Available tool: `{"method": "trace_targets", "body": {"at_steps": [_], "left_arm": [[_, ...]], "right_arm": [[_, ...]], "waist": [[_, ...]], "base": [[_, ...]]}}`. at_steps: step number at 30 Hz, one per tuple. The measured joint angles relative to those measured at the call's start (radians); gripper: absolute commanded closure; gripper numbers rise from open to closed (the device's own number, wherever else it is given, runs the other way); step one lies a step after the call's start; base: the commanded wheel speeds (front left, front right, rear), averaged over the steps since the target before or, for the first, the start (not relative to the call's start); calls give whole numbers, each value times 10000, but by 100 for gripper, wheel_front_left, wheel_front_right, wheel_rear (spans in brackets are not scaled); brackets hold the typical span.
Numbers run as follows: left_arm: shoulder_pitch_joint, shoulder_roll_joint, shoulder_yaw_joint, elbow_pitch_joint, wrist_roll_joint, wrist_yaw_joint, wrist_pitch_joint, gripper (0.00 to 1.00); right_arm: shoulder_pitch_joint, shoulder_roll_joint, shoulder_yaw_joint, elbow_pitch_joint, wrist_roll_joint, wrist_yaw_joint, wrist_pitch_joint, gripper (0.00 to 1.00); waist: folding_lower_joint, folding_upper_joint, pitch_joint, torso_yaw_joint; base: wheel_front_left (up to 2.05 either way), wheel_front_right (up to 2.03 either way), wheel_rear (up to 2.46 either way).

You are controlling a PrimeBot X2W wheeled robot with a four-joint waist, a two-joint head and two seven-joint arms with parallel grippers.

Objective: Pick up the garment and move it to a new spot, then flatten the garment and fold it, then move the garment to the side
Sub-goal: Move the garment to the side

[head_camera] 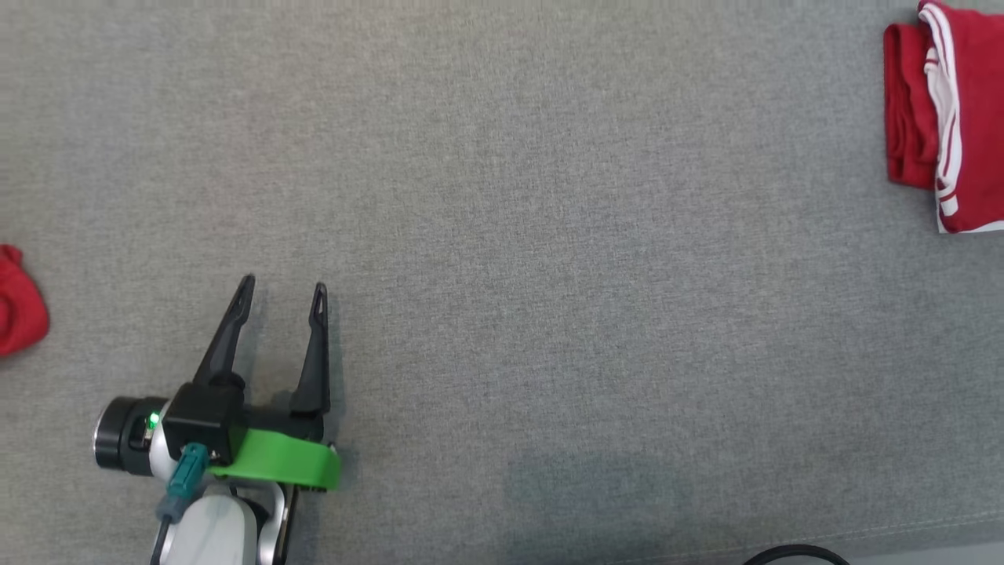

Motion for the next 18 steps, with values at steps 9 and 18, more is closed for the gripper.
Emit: {"method": "trace_targets", "body": {"at_steps": [9, 18], "left_arm": [[873, -54, 211, 548, -295, 219, 0, 0], [1599, -67, 257, 949, -543, 247, 0, 0]], "right_arm": [[2217, 1584, 3129, -1904, 1609, 0, 0, 0], [4593, 2146, 4523, -3072, 3068, 2, 0, 0]], "waist": [[-2, 0, -1411, 108], [-2, 0, -2909, 228]], "base": [[0, 0, 0], [0, 0, 0]]}}
